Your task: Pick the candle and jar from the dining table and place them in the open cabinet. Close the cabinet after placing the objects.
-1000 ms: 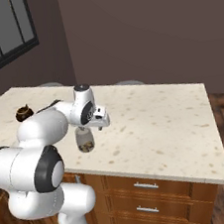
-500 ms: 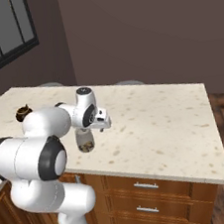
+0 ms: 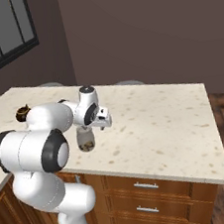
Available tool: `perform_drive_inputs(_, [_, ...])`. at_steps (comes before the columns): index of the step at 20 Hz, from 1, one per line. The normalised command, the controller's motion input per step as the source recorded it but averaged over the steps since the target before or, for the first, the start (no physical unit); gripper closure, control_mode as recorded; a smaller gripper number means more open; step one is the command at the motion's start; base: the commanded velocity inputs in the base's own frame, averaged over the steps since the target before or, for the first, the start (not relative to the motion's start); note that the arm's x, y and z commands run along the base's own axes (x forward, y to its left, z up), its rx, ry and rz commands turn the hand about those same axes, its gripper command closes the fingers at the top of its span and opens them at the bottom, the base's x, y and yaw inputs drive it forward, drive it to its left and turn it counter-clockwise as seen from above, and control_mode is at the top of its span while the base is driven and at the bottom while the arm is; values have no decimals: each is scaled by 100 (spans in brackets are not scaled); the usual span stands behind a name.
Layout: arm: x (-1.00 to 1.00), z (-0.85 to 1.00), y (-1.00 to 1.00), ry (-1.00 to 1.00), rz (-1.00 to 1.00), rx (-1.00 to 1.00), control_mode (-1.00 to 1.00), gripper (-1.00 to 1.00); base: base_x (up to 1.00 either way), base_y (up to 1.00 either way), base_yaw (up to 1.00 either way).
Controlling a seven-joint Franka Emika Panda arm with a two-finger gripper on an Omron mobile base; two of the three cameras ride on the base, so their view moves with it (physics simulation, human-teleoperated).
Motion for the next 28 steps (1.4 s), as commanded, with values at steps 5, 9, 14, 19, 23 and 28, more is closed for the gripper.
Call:
perform_drive_inputs(5, [10, -14, 0, 0, 0, 1, -100, -100, 0, 0, 0])
perform_drive_inputs(9, [0, -40, 0, 0, 0, 0, -100, -100, 0, 0, 0])
perform_drive_inputs(14, [0, -64, 2, 2, 0, 0, -100, -100, 0, 0, 0])
perform_drive_inputs(19, [0, -63, 2, 1, 0, 0, -100, -100, 0, 0, 0])
perform_drive_inputs(23, [0, -78, 26, 5, 0, 0, -100, 100, 0, 0, 0])
perform_drive_inputs(28, [-6, -55, 13, 0, 1, 0, -100, 100, 0, 0, 0])
